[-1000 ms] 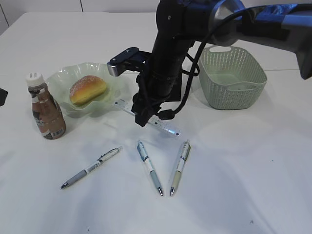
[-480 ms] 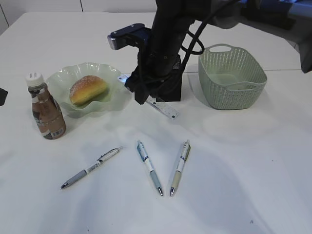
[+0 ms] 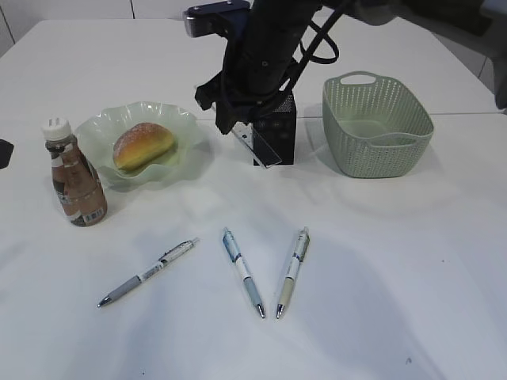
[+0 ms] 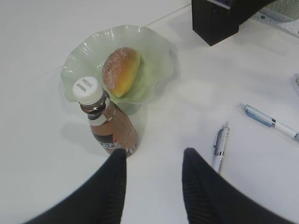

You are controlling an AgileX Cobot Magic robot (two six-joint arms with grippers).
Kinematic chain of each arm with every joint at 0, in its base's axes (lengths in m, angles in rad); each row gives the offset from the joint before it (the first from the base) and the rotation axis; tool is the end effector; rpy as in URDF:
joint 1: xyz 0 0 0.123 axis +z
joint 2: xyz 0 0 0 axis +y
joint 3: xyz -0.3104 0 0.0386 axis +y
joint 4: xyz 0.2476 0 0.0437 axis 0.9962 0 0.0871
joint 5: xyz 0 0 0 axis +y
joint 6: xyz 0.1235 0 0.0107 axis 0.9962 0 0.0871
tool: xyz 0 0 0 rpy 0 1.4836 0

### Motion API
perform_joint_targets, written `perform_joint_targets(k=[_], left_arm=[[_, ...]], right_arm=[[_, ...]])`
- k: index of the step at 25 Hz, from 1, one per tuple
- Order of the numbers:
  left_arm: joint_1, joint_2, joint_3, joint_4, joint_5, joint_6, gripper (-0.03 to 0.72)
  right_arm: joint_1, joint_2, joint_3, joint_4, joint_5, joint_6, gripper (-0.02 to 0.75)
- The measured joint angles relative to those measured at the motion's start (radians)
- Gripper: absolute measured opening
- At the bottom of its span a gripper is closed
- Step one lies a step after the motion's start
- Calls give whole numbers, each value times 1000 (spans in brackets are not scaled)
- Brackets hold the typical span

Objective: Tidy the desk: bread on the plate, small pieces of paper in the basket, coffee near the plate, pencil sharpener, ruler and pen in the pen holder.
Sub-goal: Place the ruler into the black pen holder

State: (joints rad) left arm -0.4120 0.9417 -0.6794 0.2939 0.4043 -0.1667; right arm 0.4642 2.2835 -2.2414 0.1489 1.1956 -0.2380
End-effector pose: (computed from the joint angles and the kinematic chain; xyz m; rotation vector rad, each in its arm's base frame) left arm 0.1917 -0.0684 0.3088 0.4793 2.0764 -0.0592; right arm 0.4679 0.2534 0.2539 -0.9063 2.5739 0.2696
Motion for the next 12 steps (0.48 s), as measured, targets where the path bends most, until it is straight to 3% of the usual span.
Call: perform_joint_targets(k=[5, 12], left_arm=[[0, 0, 0, 0, -1, 0, 278], [0, 0, 0, 0, -9, 0, 278]], right_arm=[[-53, 0, 0, -9, -89, 141, 304], [-100, 0, 0, -15, -186, 193, 304]])
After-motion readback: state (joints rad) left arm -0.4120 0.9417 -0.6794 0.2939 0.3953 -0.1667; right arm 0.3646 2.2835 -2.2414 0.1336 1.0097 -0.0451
